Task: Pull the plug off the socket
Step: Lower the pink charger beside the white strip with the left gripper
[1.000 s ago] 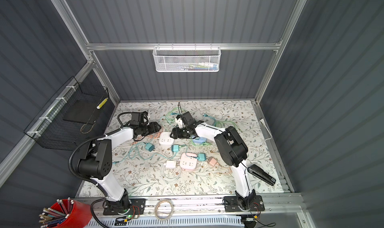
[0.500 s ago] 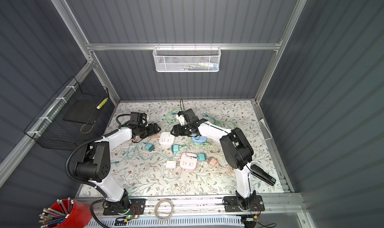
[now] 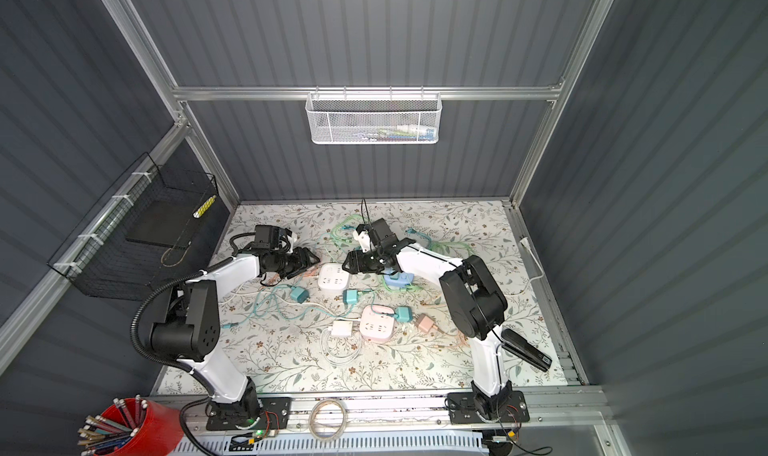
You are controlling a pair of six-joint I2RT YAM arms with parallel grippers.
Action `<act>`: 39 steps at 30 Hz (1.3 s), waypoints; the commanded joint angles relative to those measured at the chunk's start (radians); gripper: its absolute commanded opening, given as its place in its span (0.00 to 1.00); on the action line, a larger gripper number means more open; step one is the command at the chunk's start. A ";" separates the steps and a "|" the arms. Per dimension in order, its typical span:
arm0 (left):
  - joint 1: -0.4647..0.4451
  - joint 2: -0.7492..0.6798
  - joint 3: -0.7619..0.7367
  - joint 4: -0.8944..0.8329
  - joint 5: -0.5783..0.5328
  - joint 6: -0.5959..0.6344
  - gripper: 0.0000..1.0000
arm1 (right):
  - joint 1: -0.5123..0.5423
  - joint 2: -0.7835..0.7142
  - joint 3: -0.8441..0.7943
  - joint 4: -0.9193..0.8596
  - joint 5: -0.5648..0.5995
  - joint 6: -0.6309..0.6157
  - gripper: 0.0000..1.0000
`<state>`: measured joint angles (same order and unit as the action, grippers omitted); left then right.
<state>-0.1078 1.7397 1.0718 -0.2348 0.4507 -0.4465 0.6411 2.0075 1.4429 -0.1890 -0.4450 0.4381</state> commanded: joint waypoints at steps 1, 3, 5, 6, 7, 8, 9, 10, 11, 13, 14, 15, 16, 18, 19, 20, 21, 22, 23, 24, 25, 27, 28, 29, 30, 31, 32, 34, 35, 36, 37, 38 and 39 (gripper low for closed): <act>0.011 0.031 0.024 0.023 0.057 -0.027 0.47 | -0.002 -0.021 -0.006 -0.012 0.004 -0.003 0.65; 0.014 0.039 0.025 0.026 0.056 -0.030 0.41 | -0.003 -0.021 -0.006 -0.012 0.005 -0.005 0.65; 0.015 0.043 0.021 0.031 0.052 -0.035 0.41 | -0.003 -0.021 -0.004 -0.013 0.006 -0.004 0.65; 0.016 0.042 0.020 0.034 0.049 -0.037 0.41 | -0.004 -0.020 -0.004 -0.013 0.006 -0.004 0.65; 0.016 0.040 0.018 0.036 0.041 -0.037 0.41 | -0.004 -0.018 -0.004 -0.013 0.006 -0.004 0.65; 0.016 0.038 0.018 0.038 0.035 -0.037 0.42 | -0.004 -0.018 -0.003 -0.012 0.006 -0.003 0.65; 0.017 0.036 0.017 0.036 0.026 -0.036 0.48 | -0.004 -0.016 -0.003 -0.013 0.004 -0.001 0.65; 0.017 0.034 0.016 0.035 0.013 -0.036 0.57 | -0.003 -0.014 -0.001 -0.013 0.004 -0.001 0.65; 0.017 0.031 0.015 0.035 0.002 -0.036 0.60 | -0.004 -0.014 -0.001 -0.013 0.003 -0.002 0.65; 0.017 0.020 0.003 0.051 -0.013 -0.046 0.61 | -0.004 -0.012 0.000 -0.013 0.005 0.001 0.65; 0.017 0.013 -0.006 0.066 -0.014 -0.055 0.61 | -0.004 -0.012 0.001 -0.012 0.005 0.001 0.66; 0.017 0.007 -0.015 0.083 -0.011 -0.063 0.61 | -0.004 -0.012 0.001 -0.010 0.006 0.002 0.66; 0.017 0.000 -0.022 0.094 -0.007 -0.068 0.61 | -0.004 -0.012 0.004 -0.009 0.006 0.000 0.66; 0.017 -0.010 -0.029 0.099 -0.012 -0.076 0.61 | -0.004 -0.009 0.011 -0.011 0.005 -0.001 0.65; 0.017 -0.017 -0.036 0.101 -0.015 -0.079 0.63 | -0.002 -0.010 0.017 -0.011 0.003 -0.002 0.65; 0.017 -0.020 -0.039 0.098 -0.017 -0.081 0.66 | -0.001 -0.007 0.019 -0.005 0.001 -0.004 0.65; 0.017 -0.020 -0.036 0.088 -0.022 -0.083 0.69 | 0.004 -0.007 0.023 0.001 -0.002 -0.008 0.64; 0.017 -0.020 -0.033 0.079 -0.021 -0.077 0.69 | 0.008 -0.006 0.029 0.005 -0.006 -0.018 0.62; 0.017 -0.020 -0.035 0.080 -0.013 -0.074 0.69 | 0.015 -0.006 0.034 0.014 -0.009 -0.035 0.60; 0.017 -0.021 -0.035 0.075 -0.009 -0.071 0.69 | 0.023 -0.006 0.038 0.026 -0.012 -0.062 0.60; 0.017 -0.022 -0.036 0.071 -0.007 -0.071 0.69 | 0.031 -0.006 0.043 0.033 -0.010 -0.098 0.59; 0.019 -0.026 -0.039 0.078 0.012 -0.070 0.69 | 0.036 0.001 0.063 0.029 -0.013 -0.174 0.58; 0.020 -0.028 -0.038 0.080 0.023 -0.069 0.68 | 0.036 0.005 0.072 0.024 -0.010 -0.214 0.58; 0.022 -0.029 -0.036 0.077 0.033 -0.067 0.65 | 0.035 0.013 0.083 0.013 0.000 -0.259 0.58; 0.025 -0.028 -0.033 0.073 0.037 -0.064 0.62 | 0.036 0.019 0.096 -0.005 0.003 -0.306 0.59; 0.028 -0.030 -0.029 0.072 0.040 -0.063 0.60 | 0.036 0.028 0.110 -0.024 0.003 -0.348 0.61; 0.031 -0.030 -0.029 0.070 0.039 -0.063 0.59 | 0.037 0.035 0.122 -0.040 0.003 -0.378 0.64; 0.035 -0.028 -0.017 0.039 0.024 -0.051 0.59 | 0.038 0.044 0.137 -0.059 0.014 -0.425 0.68; 0.036 -0.028 -0.010 0.016 0.004 -0.041 0.63 | 0.037 0.047 0.138 -0.061 0.020 -0.442 0.69; 0.037 -0.033 -0.009 -0.001 -0.008 -0.038 0.70 | 0.037 0.048 0.140 -0.058 0.031 -0.450 0.70; 0.037 -0.039 -0.013 -0.009 -0.017 -0.035 0.75 | 0.037 0.052 0.144 -0.059 0.036 -0.455 0.71; 0.037 -0.046 -0.020 -0.009 -0.017 -0.034 0.76 | 0.037 0.056 0.148 -0.059 0.032 -0.459 0.72; 0.039 -0.052 -0.027 -0.008 -0.017 -0.034 0.77 | 0.040 0.062 0.153 -0.055 0.023 -0.468 0.73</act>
<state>-0.0765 1.7363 1.0424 -0.1982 0.4446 -0.5011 0.6804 2.0373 1.5692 -0.2119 -0.4305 0.0486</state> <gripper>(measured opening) 0.764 0.722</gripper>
